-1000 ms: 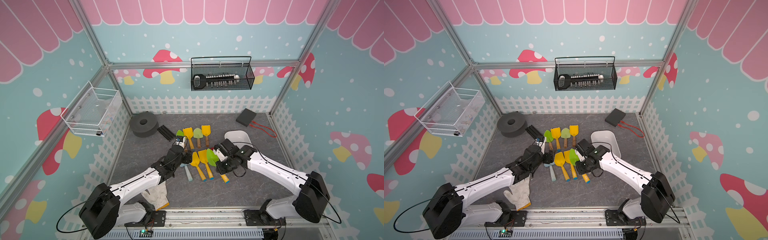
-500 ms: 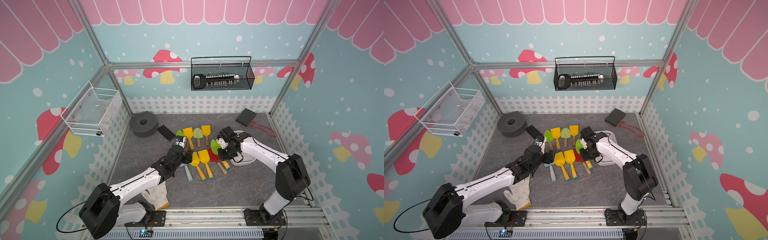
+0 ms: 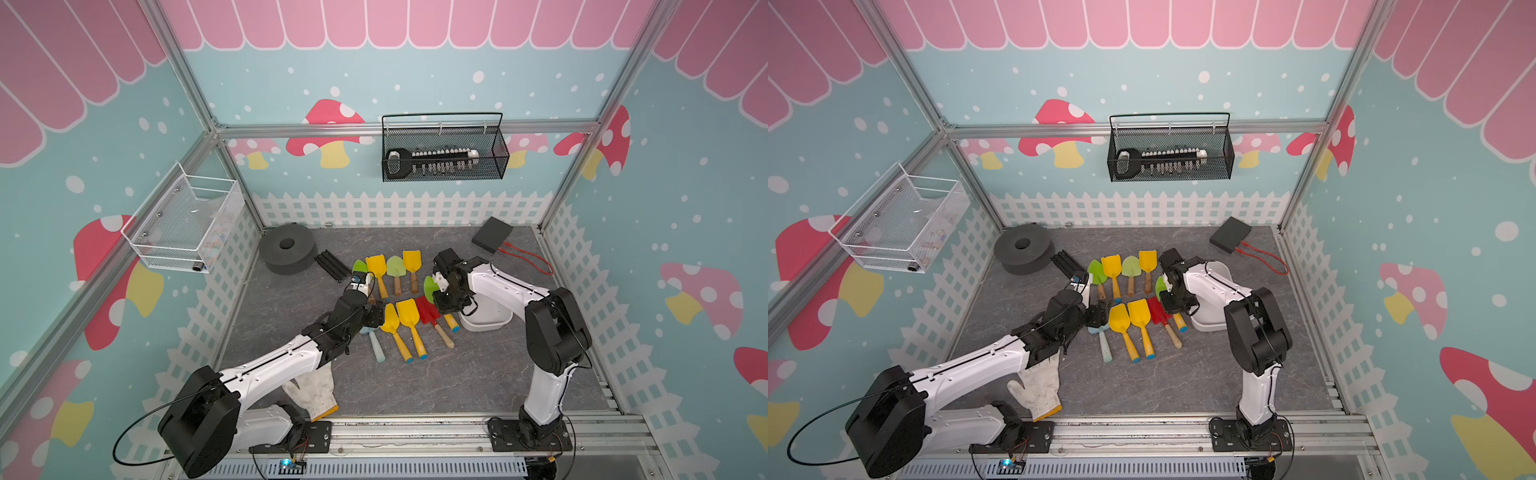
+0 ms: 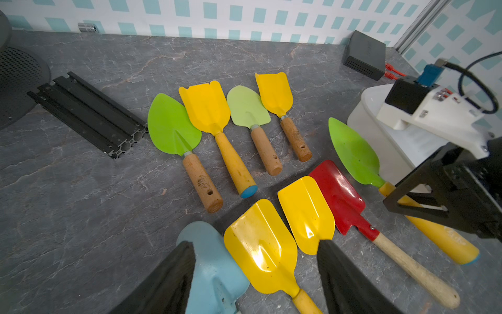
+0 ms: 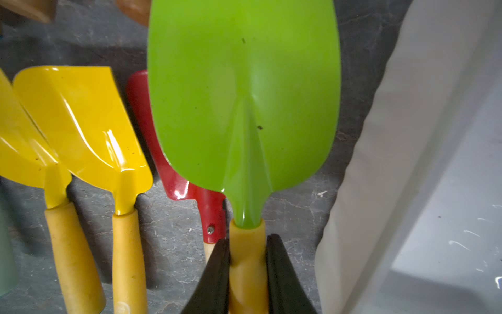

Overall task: Take the shovel out of the storage box
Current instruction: Place the shovel at the center of the board.

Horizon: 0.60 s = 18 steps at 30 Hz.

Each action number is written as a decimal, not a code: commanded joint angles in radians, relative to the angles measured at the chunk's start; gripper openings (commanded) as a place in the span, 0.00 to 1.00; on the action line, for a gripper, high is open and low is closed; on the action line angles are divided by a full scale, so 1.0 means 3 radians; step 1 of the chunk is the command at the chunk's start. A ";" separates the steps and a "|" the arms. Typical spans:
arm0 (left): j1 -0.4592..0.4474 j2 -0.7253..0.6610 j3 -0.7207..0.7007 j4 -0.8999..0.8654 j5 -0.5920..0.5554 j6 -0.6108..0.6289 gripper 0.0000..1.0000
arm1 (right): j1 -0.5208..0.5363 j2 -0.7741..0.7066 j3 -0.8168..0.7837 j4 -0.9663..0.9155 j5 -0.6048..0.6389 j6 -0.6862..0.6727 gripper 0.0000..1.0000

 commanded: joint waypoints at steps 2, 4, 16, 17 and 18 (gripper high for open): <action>0.0025 -0.0022 0.0061 -0.0009 0.0008 0.0001 0.75 | -0.0044 0.0096 0.0105 -0.0050 0.0150 -0.0035 0.04; 0.0023 -0.0027 0.0061 -0.0019 0.0004 0.0004 0.75 | -0.0065 0.0198 0.0115 -0.0050 0.0182 -0.0051 0.04; 0.0024 -0.0001 0.0060 -0.0009 -0.0012 0.0006 0.75 | -0.0122 0.0399 0.0110 0.0062 0.0269 -0.0078 0.06; 0.0024 0.0006 0.0061 -0.0006 -0.0012 0.0008 0.75 | -0.0127 0.0411 0.0111 0.0072 0.0259 -0.0078 0.06; 0.0025 0.0012 0.0061 -0.0009 -0.0012 0.0005 0.75 | -0.0128 0.0426 0.0111 0.0082 0.0246 -0.0072 0.06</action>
